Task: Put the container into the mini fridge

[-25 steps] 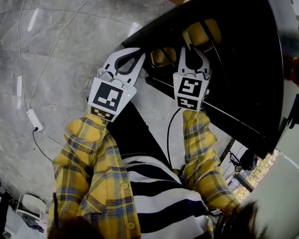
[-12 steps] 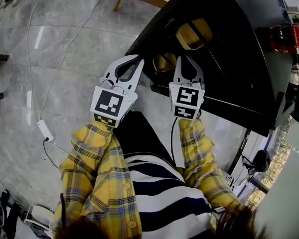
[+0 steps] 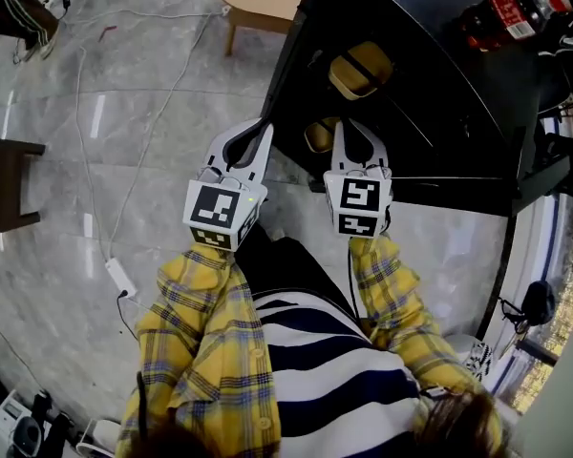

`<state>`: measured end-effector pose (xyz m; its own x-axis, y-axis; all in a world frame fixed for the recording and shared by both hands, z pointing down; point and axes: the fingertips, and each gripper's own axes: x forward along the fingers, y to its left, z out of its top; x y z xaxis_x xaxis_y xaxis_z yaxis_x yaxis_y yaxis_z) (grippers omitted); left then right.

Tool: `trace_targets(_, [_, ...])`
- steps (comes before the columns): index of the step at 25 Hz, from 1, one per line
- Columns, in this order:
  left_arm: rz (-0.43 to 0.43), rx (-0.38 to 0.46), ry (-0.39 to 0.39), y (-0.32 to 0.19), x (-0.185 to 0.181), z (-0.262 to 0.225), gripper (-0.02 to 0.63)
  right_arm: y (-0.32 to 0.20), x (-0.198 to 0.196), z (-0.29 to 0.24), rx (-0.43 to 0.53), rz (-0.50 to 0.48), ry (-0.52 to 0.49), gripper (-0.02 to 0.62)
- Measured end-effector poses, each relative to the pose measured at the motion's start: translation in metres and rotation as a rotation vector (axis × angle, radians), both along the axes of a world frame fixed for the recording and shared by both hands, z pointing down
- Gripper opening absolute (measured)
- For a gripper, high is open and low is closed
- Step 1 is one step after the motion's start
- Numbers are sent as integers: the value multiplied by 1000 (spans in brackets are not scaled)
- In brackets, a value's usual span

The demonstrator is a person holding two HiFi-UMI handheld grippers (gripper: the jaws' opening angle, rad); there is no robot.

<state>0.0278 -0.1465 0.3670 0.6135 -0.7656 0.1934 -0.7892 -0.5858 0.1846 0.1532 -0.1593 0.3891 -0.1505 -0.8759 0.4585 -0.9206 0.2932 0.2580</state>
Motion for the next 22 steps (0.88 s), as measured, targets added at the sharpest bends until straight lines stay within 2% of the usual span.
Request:
trace_targets(11, [-21,27,-32,5,-4,-26,23,23,-12,-22,44,-21,-70,26])
trace_targets(22, [-47,44,-55,22,-1,-44,23,42,-3,-46,101,-12,-143,26])
